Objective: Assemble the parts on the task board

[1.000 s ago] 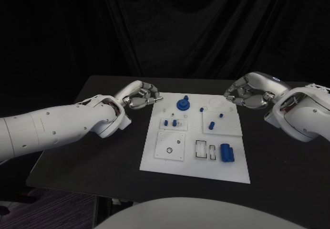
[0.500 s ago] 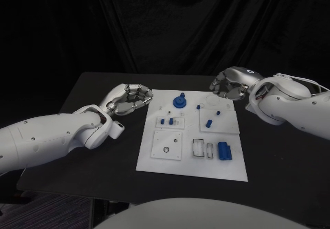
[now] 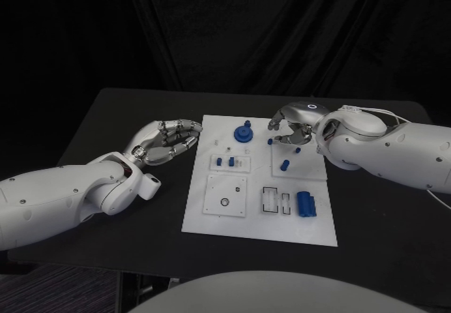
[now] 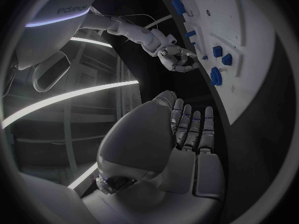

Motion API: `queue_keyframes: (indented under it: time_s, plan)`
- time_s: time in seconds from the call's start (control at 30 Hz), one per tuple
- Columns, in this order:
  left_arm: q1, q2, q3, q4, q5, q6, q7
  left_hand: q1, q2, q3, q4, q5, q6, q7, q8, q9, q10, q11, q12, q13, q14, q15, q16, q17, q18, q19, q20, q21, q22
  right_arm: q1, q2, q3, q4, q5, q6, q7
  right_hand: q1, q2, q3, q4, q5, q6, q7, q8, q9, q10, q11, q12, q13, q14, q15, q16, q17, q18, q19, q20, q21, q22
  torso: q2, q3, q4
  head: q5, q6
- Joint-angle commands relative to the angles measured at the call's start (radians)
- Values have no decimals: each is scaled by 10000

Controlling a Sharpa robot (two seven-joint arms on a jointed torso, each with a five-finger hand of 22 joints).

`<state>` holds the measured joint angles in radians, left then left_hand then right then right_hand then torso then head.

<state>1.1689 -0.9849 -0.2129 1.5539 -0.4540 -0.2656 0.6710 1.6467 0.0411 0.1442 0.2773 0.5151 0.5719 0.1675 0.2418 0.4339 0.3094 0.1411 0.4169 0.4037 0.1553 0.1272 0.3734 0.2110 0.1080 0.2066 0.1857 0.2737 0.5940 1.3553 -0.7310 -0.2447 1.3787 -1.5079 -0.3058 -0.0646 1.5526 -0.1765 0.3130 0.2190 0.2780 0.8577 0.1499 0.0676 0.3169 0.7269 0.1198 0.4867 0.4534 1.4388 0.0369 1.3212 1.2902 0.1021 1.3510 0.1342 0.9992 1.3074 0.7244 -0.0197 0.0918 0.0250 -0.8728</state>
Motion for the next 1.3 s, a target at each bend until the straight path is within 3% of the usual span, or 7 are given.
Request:
queue_keyframes:
  time_s: [0.03,0.27,0.63,0.93,1.0,1.2,1.3]
  plan:
    - [-16,-41,13,74,406,404,2221,-12,-159,294,-75,258,207,8,-293,-946,-196,32,-18,-920,-312,61,-467,-766,313,-336,185,-565,-443,-31,-16,18,80,-329,349,-290,6,-99,-57,-50,135,-71,8,-30,-109,21,84,-132,-183,-18,72,41,-40,86,-42,90,20,1159,116,-86,94,-78,2]
    - [-32,-90,12,119,455,488,2099,-45,-167,364,-101,282,333,108,-273,-1230,-86,164,187,-1237,-141,208,-193,-855,403,-232,435,-597,-427,-45,-85,23,210,-338,474,-325,24,-123,-97,-130,305,-105,6,-20,-206,39,106,-236,-350,-61,90,12,-95,96,-74,110,-23,1148,172,-136,161,-208,2]
    - [-52,-51,12,116,464,483,1958,-77,-160,438,-138,283,447,201,-209,-1457,25,295,385,-1524,114,353,209,-906,497,-102,675,-586,-340,-48,-113,25,213,-340,166,-398,-1,-88,-133,-157,245,48,13,48,-246,105,112,-289,-482,-109,101,-20,-151,116,-132,124,-121,1123,148,-146,107,-143,2]
    - [-3,-21,21,86,380,-182,1869,-133,-271,591,-236,307,701,336,-21,-1895,614,815,1172,-1992,1959,889,2341,-682,373,1375,1078,232,223,69,-1008,93,964,-462,-2265,251,-78,-93,-251,-153,162,55,-75,29,-328,23,116,-334,-602,-262,116,-161,-323,185,-341,146,-508,1025,149,-151,138,-127,2]
    - [147,64,28,-154,38,-275,1809,-20,-283,731,-393,381,788,291,3,-2004,775,777,1372,-2100,2770,998,2930,-602,272,2179,1024,822,525,211,-1326,105,1253,-477,-2973,489,-101,-66,-282,-131,168,108,-110,48,-352,123,88,-237,-603,-284,94,-151,-321,178,-346,140,-463,1040,153,-144,141,-103,2]
    - [923,773,28,-1357,-1177,-320,1331,-13,-233,580,-1035,-41,1298,49,-74,-2389,1824,570,1818,-2534,6039,17,5306,-56,768,4800,460,4469,2737,463,-2035,84,1855,-107,-3927,919,-44,24,-263,-76,219,261,-201,72,-469,1042,-184,516,-453,119,-135,401,201,-37,237,-25,791,1360,117,-157,146,-234,455]
    - [1340,1255,26,-2027,-2430,-390,889,-30,-377,1370,-774,-439,1614,63,-235,-2618,2642,252,1688,-2963,7181,-351,6713,431,753,6067,93,2704,863,509,-2221,26,1984,306,-4239,1201,46,120,-174,-61,262,441,-85,140,-485,1285,-316,770,-391,210,-241,493,285,-75,369,-127,1033,1412,101,-149,121,-259,581]
